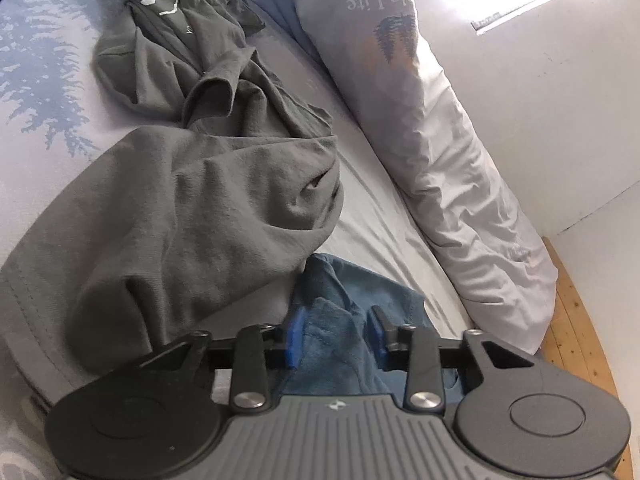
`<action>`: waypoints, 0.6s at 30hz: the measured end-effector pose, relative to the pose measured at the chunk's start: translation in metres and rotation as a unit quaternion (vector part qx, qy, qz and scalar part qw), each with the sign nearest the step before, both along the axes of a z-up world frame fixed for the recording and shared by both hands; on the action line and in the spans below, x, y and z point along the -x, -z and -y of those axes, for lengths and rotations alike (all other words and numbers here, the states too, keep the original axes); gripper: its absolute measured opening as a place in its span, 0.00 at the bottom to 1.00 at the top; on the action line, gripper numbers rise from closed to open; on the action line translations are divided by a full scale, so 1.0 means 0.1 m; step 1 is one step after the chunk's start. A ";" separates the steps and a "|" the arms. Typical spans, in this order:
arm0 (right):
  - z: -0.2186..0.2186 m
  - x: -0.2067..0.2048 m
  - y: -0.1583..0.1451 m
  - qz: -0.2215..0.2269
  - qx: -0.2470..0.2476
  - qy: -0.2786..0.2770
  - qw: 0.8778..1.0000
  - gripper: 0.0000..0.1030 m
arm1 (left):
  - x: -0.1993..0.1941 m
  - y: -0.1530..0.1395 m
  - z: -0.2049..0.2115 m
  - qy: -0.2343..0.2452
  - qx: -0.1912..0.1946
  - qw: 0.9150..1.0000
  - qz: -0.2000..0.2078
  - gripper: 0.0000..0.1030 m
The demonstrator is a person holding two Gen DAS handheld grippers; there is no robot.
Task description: Fold clothes
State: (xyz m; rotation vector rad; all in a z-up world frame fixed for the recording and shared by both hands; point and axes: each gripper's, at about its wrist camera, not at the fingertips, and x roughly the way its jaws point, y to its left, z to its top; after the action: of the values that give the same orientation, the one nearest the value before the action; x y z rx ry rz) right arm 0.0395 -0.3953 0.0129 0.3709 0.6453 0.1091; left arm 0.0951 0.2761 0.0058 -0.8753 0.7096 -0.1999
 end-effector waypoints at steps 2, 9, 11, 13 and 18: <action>0.04 0.02 -0.01 0.004 -0.012 0.003 1.000 0.55 | 0.01 -0.01 -0.01 -0.002 -0.005 1.000 0.003 0.17; 0.07 0.02 0.00 -0.002 -0.020 0.004 1.000 0.55 | 0.01 -0.05 0.06 0.001 -0.025 1.000 0.008 0.05; 0.08 0.01 0.02 -0.007 -0.025 0.001 1.000 0.55 | 0.03 -0.06 0.07 0.000 -0.031 0.999 0.012 0.05; 0.10 0.01 0.04 -0.011 -0.026 0.003 1.000 0.55 | 0.04 -0.08 0.08 -0.002 -0.038 0.999 0.012 0.05; 0.17 0.02 0.04 -0.013 -0.016 0.019 1.000 0.55 | 0.05 -0.08 0.09 -0.004 -0.050 0.999 0.010 0.05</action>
State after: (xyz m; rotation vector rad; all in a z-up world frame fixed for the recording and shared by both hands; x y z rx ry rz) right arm 0.0375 -0.4119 0.0085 0.4162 0.6620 0.0790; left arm 0.0899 0.2676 0.0136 -0.7796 0.6921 -0.1640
